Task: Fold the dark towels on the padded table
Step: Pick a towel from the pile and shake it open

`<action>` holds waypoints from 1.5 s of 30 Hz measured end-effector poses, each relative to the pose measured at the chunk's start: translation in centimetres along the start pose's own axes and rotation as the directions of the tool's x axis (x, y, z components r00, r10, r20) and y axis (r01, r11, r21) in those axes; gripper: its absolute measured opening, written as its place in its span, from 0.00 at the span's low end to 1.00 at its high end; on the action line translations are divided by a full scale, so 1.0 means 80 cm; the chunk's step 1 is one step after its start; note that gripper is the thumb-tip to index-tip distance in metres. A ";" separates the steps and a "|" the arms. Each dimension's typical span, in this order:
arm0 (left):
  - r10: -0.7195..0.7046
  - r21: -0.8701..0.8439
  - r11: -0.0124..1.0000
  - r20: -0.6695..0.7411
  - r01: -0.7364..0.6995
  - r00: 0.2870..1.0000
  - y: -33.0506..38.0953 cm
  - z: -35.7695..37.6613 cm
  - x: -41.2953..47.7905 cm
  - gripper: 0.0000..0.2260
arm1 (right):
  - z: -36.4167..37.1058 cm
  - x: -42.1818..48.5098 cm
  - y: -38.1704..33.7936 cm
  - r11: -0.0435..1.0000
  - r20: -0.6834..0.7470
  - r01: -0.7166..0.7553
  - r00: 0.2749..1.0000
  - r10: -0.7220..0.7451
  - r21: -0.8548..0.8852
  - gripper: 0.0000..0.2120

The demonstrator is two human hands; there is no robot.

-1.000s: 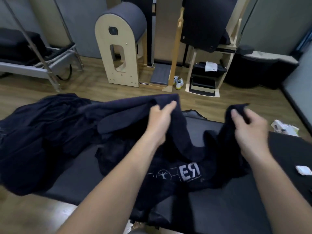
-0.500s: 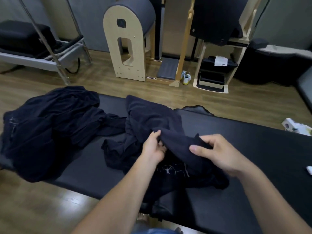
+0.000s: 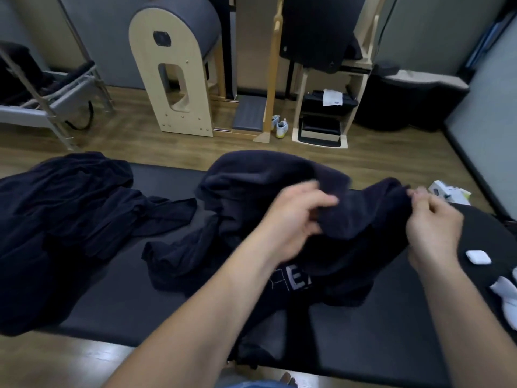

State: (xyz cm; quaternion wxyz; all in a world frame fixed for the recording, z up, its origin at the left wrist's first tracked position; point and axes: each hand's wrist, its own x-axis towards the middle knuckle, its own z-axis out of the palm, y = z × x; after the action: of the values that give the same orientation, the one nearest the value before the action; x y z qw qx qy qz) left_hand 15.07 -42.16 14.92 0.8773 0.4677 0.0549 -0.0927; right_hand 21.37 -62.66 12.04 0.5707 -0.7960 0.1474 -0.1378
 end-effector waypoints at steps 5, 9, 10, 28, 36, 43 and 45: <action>-0.057 0.202 0.978 0.002 0.056 0.998 -0.051 0.009 -0.025 0.07 | 0.042 -0.054 -0.025 0.990 0.592 -0.128 0.795 0.133 -0.049 0.30; -0.174 0.280 0.936 -0.162 0.214 0.971 -0.066 -0.027 -0.035 0.12 | 0.050 -0.090 -0.001 0.918 0.787 -0.388 0.539 0.301 -0.085 0.19; -0.232 0.237 0.929 -0.226 0.284 0.946 -0.072 -0.035 -0.036 0.14 | 0.053 -0.094 0.010 0.941 0.791 -0.326 0.551 0.266 -0.089 0.13; -0.480 -0.534 0.809 -0.358 0.247 0.801 -0.112 -0.103 -0.018 0.16 | 0.030 -0.101 0.125 0.681 0.475 -0.622 0.500 0.725 -0.385 0.05; -0.647 -0.382 0.757 -0.324 0.530 0.690 -0.134 -0.128 -0.029 0.10 | 0.050 -0.155 0.205 0.717 0.590 -0.280 0.421 0.690 -0.639 0.27; -0.598 -0.352 0.801 -0.473 0.484 0.647 -0.144 -0.166 -0.048 0.12 | 0.028 -0.208 0.295 0.422 0.369 0.081 0.651 0.663 -0.903 0.32; -0.564 -0.364 0.825 -0.498 0.432 0.658 -0.150 -0.175 -0.056 0.14 | 0.015 -0.220 0.318 0.404 0.326 0.017 0.621 0.712 -0.915 0.32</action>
State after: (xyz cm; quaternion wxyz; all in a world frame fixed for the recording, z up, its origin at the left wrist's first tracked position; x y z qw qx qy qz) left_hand 7.98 -36.61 -1.78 0.8010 0.3424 0.4588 -0.1754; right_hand 3.74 -62.47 -13.34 0.1219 -0.8979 0.1525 0.3946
